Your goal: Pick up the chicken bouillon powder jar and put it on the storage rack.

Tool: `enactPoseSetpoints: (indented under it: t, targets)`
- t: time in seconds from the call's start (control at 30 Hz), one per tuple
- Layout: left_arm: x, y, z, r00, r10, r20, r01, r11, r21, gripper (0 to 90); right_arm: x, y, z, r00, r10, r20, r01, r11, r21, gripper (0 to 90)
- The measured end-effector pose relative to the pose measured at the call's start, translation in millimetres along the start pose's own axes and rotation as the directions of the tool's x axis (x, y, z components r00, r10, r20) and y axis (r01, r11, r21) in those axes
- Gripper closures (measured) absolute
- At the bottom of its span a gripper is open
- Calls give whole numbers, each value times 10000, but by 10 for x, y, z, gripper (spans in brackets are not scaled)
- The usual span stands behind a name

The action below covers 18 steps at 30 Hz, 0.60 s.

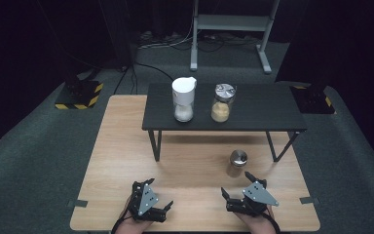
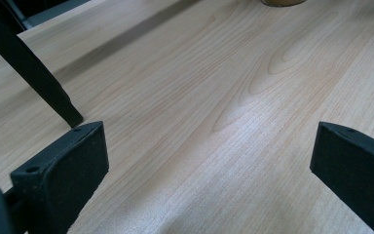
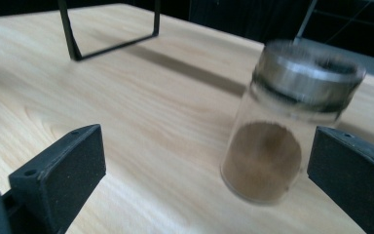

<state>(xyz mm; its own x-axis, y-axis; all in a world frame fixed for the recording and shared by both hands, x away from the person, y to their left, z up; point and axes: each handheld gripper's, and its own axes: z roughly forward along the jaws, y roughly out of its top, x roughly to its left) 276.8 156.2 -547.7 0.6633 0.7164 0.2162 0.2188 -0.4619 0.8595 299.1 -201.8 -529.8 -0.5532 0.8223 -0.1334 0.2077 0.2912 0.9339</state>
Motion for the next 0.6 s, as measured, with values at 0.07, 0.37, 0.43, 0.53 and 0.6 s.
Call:
enactPoseSetpoints:
  t: [0.07,0.37,0.43,0.53,0.6]
  targets:
    - [-1,0,1,10000,1,-13,-1,10000,8,7,1,-39,1,10000,-49,32,49,9999,105,0]
    - [2,-1,-3,10000,20,68,-20,10000,-20,7,16,-162,-17,9986,-466,232,451,9970,628,0]
    - [6,-2,-4,10000,9,84,-8,10000,-50,7,29,-164,-22,9976,-627,283,608,9961,642,0]
    - [3,-4,-7,10000,10,53,-10,10000,-78,7,50,-163,-12,9960,-842,313,815,9935,790,0]
    - [-2,-3,-6,10000,67,66,-67,10000,-61,7,55,-159,0,9954,-912,306,881,9920,910,0]
